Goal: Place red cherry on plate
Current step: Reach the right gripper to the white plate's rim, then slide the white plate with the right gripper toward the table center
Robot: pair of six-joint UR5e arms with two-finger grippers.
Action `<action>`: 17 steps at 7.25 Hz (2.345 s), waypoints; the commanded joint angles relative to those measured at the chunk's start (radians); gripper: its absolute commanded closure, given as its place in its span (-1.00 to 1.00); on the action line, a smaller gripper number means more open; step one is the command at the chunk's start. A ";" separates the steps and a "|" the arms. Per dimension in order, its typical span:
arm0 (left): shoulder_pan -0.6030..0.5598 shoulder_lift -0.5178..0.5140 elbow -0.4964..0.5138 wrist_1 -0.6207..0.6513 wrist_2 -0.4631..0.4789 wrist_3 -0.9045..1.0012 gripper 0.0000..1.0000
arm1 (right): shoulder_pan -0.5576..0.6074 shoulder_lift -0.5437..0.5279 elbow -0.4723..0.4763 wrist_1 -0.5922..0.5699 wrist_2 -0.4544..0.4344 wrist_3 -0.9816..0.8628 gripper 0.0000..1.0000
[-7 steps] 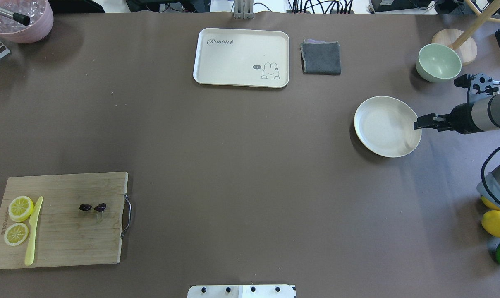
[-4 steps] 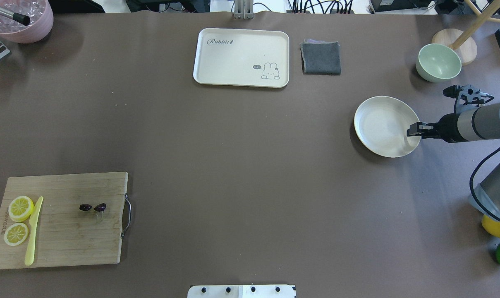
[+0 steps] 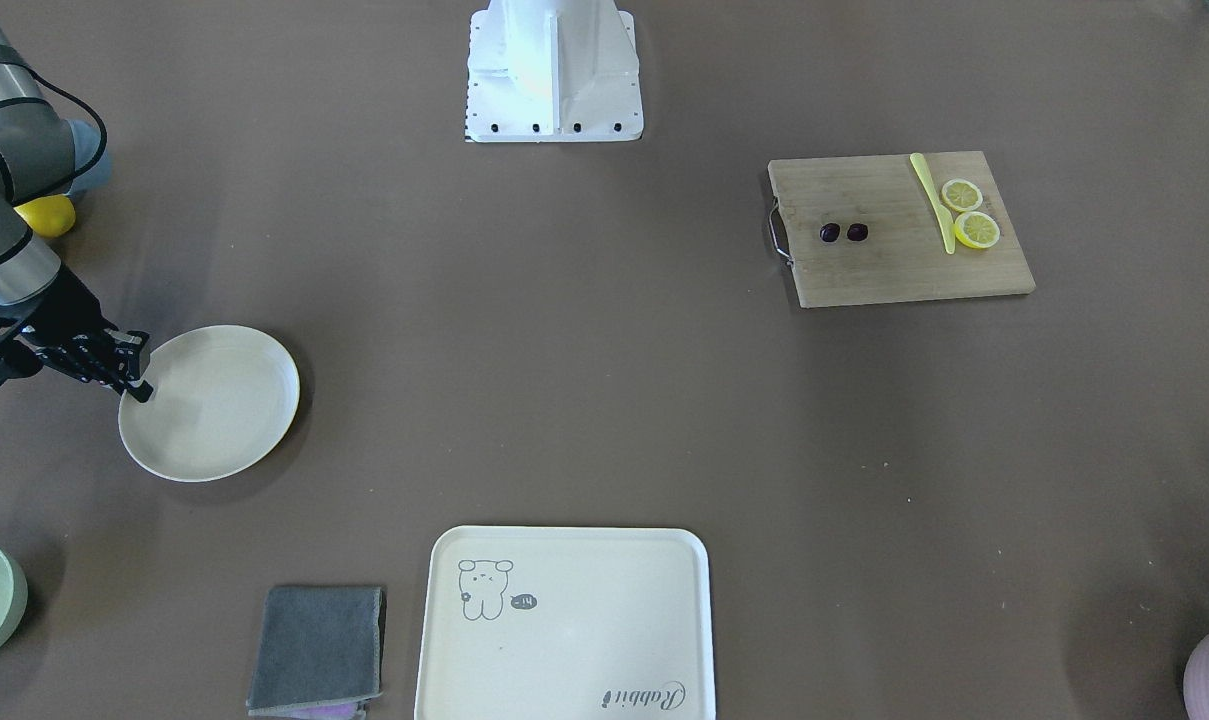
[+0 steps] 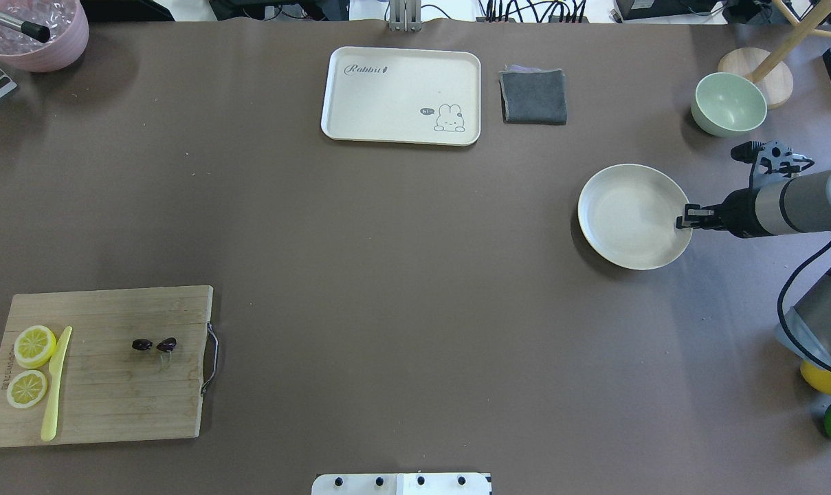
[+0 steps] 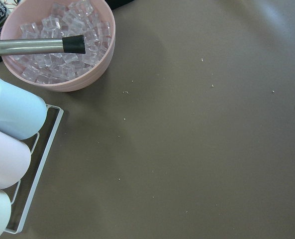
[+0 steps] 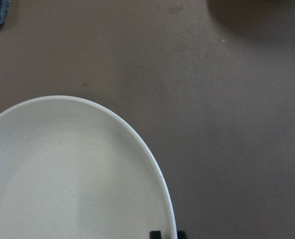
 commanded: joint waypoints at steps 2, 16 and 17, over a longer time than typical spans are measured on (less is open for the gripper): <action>0.000 0.000 0.003 0.000 0.000 0.000 -0.96 | 0.000 0.085 0.090 -0.039 0.023 0.183 1.00; 0.014 -0.012 -0.041 -0.006 -0.036 -0.274 -0.96 | -0.347 0.551 0.123 -0.542 -0.342 0.388 -1.00; 0.055 -0.008 -0.086 -0.046 -0.095 -0.448 -0.97 | -0.245 0.525 0.192 -0.622 -0.211 0.322 -1.00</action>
